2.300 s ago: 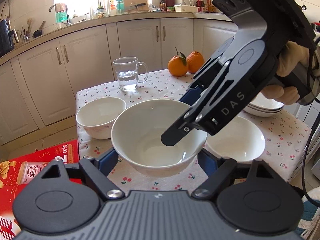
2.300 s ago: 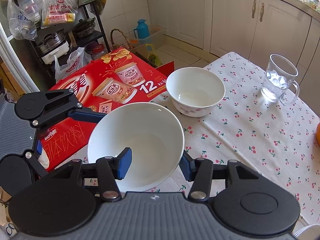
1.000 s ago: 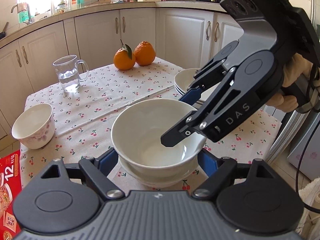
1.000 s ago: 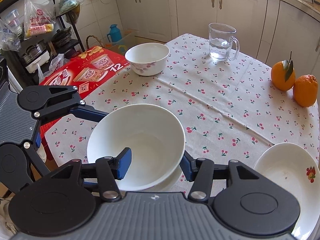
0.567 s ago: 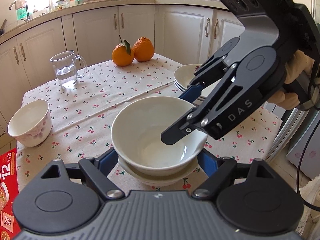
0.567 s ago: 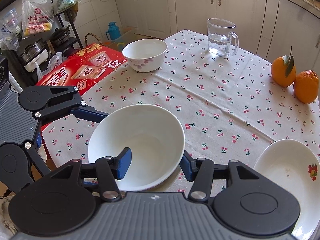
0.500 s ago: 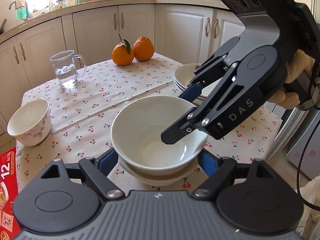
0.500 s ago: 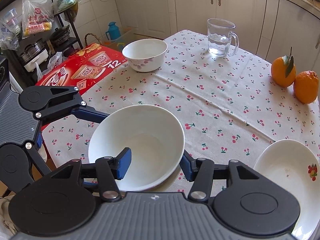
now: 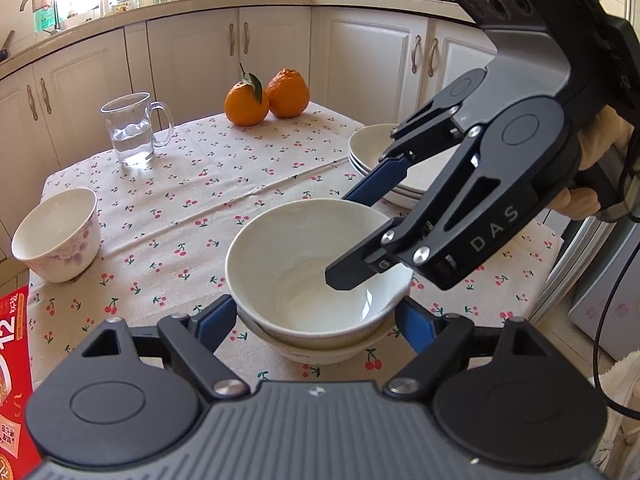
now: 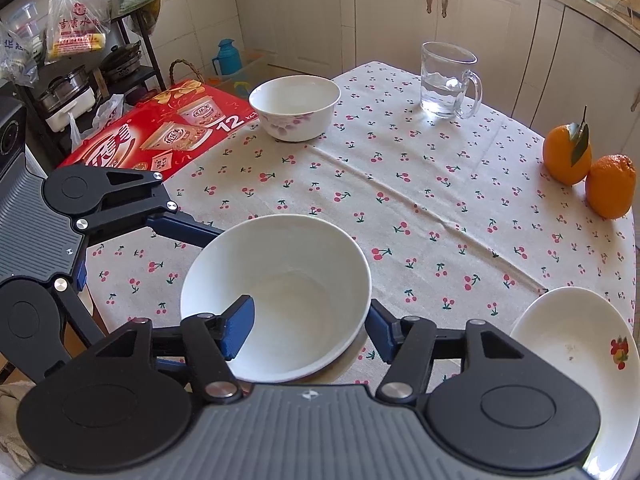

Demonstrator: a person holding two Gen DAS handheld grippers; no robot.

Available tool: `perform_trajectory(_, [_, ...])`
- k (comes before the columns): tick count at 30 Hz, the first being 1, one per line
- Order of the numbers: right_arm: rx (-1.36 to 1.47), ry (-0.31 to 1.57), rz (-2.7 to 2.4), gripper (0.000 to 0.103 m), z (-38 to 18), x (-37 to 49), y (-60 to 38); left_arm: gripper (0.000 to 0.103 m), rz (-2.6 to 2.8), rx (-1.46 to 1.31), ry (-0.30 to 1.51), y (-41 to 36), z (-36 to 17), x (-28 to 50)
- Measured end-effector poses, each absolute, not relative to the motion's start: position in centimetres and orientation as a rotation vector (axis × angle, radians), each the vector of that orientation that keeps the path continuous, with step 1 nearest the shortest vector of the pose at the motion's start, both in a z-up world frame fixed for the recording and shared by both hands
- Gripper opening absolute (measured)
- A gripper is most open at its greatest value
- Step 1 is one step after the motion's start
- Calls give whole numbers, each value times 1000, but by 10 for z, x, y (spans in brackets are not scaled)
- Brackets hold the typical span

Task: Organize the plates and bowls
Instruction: 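Open the right tool to release the bowl inside the other bowl, then withdraw the right tool from the nested bowls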

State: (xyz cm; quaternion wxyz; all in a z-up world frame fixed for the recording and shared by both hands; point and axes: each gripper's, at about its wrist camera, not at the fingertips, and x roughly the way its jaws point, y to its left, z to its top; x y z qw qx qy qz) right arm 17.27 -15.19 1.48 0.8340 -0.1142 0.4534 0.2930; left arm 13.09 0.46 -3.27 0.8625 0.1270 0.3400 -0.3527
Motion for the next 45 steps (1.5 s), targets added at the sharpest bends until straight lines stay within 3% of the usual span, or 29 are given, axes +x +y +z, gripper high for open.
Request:
perform_trajectory(5, [-229, 934, 615, 76, 22, 171, -158, 87, -736, 270, 703, 8, -30, 127])
perform_trajectory(9, [-233, 910, 601, 91, 28, 169, -161, 87, -726, 267, 692, 17, -25, 122])
perform_trajectory(14, [-223, 891, 601, 101, 33, 168, -162, 89, -703, 249, 672, 36, -18, 115])
perform_trajectory(27, [-266, 863, 634, 102, 46, 193, -131, 89, -528, 214, 637, 90, -18, 145])
perform_trajectory(45, [-224, 904, 740, 102, 46, 310, -68, 89, -372, 171, 593, 125, -43, 247])
